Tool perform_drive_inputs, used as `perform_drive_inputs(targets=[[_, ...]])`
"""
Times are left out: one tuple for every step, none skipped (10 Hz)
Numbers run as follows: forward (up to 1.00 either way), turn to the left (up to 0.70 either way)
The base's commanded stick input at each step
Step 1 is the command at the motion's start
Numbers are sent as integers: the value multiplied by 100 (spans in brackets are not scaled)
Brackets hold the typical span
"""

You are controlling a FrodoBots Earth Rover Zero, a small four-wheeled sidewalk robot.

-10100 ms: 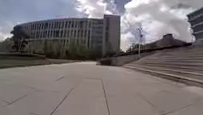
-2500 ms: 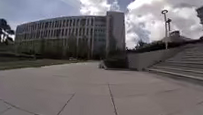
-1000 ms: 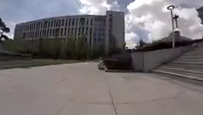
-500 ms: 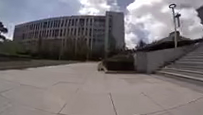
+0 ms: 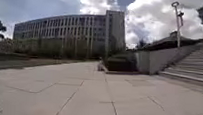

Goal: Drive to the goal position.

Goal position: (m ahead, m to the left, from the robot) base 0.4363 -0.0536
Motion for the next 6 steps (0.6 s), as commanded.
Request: perform_drive_inputs(targets=[[70,0],[70,0],[70,0],[70,0],[70,0],[70,0]])
